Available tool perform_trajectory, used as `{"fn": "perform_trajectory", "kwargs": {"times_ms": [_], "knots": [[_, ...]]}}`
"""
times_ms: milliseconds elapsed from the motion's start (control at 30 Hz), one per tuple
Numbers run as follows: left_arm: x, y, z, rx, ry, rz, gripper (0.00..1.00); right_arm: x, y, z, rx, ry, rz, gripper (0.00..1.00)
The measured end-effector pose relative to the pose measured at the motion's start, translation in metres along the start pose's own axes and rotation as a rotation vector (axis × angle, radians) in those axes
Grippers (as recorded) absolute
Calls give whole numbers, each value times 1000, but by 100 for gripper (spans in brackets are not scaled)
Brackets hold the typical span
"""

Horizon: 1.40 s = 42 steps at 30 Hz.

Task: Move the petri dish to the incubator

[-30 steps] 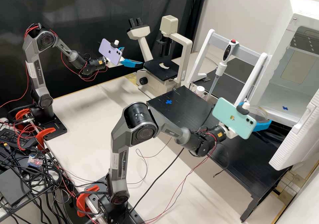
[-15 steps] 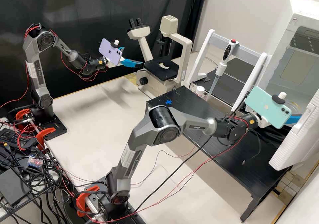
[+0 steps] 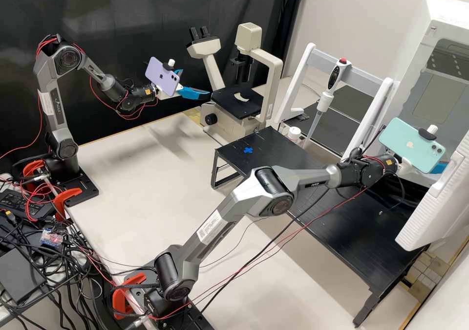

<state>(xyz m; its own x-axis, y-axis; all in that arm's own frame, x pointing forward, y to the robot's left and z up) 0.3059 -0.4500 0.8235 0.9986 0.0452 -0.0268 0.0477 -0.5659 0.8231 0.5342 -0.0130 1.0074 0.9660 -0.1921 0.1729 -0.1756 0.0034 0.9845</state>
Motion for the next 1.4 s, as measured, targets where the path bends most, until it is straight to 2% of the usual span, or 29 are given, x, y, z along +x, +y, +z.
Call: {"fn": "perform_trajectory", "kwargs": {"times_ms": [267, 433, 467, 600, 700, 800, 833, 1033, 1233, 1400], "knots": [[0, 0, 0, 0, 0, 0, 100, 9, -19, 3, -63, -13, -37, 0], [0, 0, 0, 0, 0, 0, 100, 9, -24, -1, -70, -6, -46, 0], [0, 0, 0, 0, 0, 0, 100, 9, -26, -1, -70, -6, -49, 100], [0, 0, 0, 0, 0, 0, 100, 10, -27, 0, -66, -3, -50, 100], [0, 0, 0, 0, 0, 0, 100, 11, -27, 1, -45, -6, -47, 100], [0, 0, 0, 0, 0, 0, 100, 10, -29, 4, -64, -11, -45, 100], [0, 0, 0, 0, 0, 0, 100, 10, -29, 4, -52, -10, -42, 100], [0, 0, 0, 0, 0, 0, 100, 0, -32, 8, -51, -6, -24, 100], [0, 0, 0, 0, 0, 0, 100, -26, -27, 14, -50, -7, -8, 100], [0, 0, 0, 0, 0, 0, 100, -62, -16, 18, -67, 14, 47, 100]]}}
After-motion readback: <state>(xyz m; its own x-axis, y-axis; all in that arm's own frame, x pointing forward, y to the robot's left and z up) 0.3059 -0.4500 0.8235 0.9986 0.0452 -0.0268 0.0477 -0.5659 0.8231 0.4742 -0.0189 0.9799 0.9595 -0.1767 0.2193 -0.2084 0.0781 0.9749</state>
